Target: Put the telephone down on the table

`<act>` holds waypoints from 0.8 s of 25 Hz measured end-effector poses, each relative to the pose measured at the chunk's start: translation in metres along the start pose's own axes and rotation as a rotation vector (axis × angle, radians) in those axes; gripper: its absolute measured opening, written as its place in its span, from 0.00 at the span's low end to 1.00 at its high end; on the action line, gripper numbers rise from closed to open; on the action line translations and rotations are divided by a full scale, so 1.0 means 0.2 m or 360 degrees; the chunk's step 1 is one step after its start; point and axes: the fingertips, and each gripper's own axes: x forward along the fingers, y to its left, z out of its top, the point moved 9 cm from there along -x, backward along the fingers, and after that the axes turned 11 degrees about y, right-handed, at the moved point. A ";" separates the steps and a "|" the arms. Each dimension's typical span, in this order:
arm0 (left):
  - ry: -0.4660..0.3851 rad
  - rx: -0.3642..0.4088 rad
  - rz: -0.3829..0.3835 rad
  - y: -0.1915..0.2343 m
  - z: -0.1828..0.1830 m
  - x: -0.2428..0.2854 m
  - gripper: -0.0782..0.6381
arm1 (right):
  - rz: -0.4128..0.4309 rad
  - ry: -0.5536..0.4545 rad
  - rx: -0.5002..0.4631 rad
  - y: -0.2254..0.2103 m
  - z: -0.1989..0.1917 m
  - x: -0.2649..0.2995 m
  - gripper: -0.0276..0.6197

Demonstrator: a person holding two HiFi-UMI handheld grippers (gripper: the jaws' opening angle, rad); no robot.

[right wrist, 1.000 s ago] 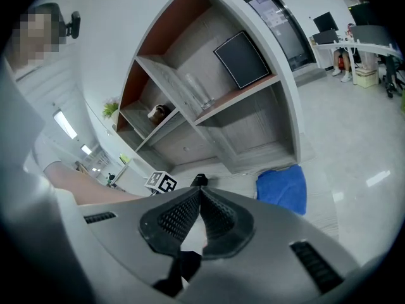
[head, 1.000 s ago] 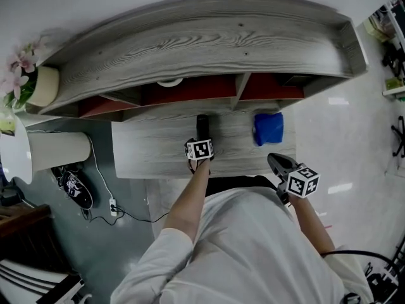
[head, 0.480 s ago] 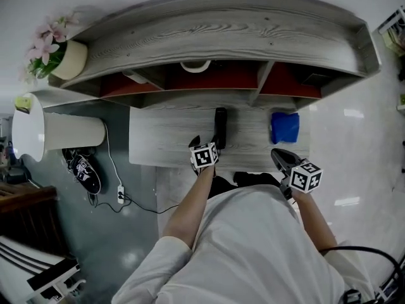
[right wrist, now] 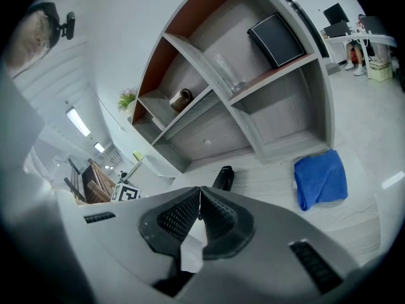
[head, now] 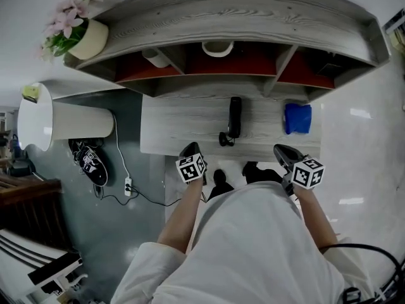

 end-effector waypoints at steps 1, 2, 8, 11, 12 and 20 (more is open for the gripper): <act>-0.0006 -0.0016 -0.0020 0.05 -0.03 -0.04 0.12 | -0.0003 -0.0005 0.0001 0.03 -0.02 0.01 0.07; -0.0015 -0.0034 -0.0048 0.10 -0.07 -0.07 0.12 | -0.0007 -0.0011 0.0004 0.07 -0.03 0.02 0.07; -0.0011 -0.0117 -0.0209 0.38 -0.23 -0.28 0.12 | -0.0058 -0.0063 -0.0009 0.28 -0.16 0.03 0.07; -0.0011 -0.0155 -0.0292 0.49 -0.29 -0.36 0.12 | -0.0110 -0.0120 0.0008 0.38 -0.24 0.01 0.07; -0.0015 -0.0161 -0.0325 0.52 -0.30 -0.39 0.12 | -0.0127 -0.0142 0.0012 0.41 -0.26 0.00 0.07; -0.0026 -0.0151 -0.0618 0.66 -0.40 -0.52 0.12 | -0.0263 -0.0307 -0.0006 0.70 -0.54 -0.06 0.07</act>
